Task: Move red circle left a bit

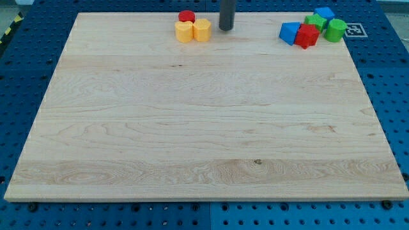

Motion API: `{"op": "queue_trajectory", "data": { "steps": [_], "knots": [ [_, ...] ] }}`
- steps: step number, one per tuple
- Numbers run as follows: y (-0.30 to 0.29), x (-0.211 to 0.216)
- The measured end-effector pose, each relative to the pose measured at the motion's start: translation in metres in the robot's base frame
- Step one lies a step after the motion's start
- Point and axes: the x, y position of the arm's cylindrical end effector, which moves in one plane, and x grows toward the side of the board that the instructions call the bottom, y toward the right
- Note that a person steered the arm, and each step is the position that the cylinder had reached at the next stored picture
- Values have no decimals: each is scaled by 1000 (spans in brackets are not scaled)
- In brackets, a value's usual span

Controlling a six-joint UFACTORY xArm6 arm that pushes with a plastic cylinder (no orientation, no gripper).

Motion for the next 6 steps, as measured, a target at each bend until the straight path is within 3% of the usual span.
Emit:
{"op": "queue_trajectory", "data": {
  "steps": [4,6],
  "knots": [
    [-59,-17],
    [-73,8]
  ]
}}
